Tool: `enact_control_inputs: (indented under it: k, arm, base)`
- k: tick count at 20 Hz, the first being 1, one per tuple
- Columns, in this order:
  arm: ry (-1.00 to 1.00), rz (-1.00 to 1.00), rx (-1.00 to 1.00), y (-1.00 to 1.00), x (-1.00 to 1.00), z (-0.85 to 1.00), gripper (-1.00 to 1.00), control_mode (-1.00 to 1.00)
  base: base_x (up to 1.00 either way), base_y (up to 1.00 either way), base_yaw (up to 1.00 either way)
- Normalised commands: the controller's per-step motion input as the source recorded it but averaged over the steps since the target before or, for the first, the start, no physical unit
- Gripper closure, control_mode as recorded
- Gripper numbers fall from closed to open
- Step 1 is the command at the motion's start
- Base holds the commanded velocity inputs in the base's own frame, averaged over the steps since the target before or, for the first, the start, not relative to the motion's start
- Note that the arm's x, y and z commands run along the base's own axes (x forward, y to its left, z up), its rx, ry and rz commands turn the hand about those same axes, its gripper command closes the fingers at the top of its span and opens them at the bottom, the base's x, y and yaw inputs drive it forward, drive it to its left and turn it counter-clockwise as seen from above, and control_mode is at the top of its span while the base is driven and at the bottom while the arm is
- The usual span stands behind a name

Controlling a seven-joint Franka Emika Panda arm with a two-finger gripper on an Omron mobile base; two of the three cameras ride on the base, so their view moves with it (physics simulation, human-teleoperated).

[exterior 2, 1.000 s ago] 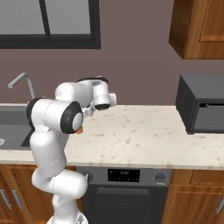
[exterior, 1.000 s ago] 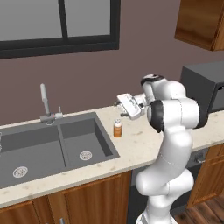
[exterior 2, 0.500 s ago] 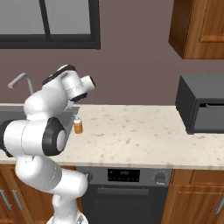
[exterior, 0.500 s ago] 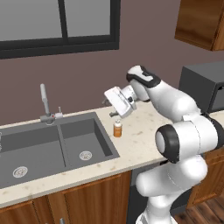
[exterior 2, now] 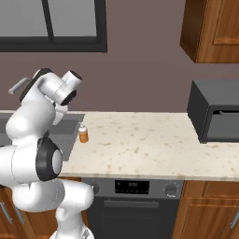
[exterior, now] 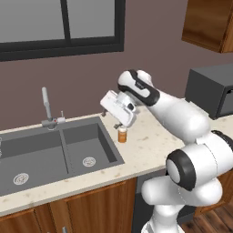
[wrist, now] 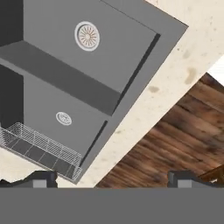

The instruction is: Restock the sink supplies by placing the sponge and soap dispenser on the counter and next to the sink. Make sure the soap dispenser is upright.

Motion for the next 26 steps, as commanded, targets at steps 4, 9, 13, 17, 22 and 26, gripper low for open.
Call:
enact_control_inputs:
  k: [4,9,13,17,22,26]
  arm:
    - [-0.17,0.42,-0.16,-0.30,-0.13,-0.23,-1.00,-1.00]
    - [-0.17,0.40,-0.15,-0.35,-0.48,-0.37,-1.00,-1.00]
    - [-0.24,0.26,-0.12,-0.41,-0.99,-0.46,-1.00,-1.00]
    - [-0.28,0.15,-0.07,-0.40,-1.00,-0.38,-1.00,-1.00]
    - [-0.23,0.15,-0.08,-0.38,-0.95,-0.36,-1.00,-1.00]
    - [-0.07,0.14,-0.07,-0.36,-0.35,-0.30,-1.00,-1.00]
  base:
    - [0.00,0.00,0.00]
    - [0.00,0.00,0.00]
    - [0.00,0.00,0.00]
    - [0.00,0.00,0.00]
    - [0.00,0.00,0.00]
    - [0.00,0.00,0.00]
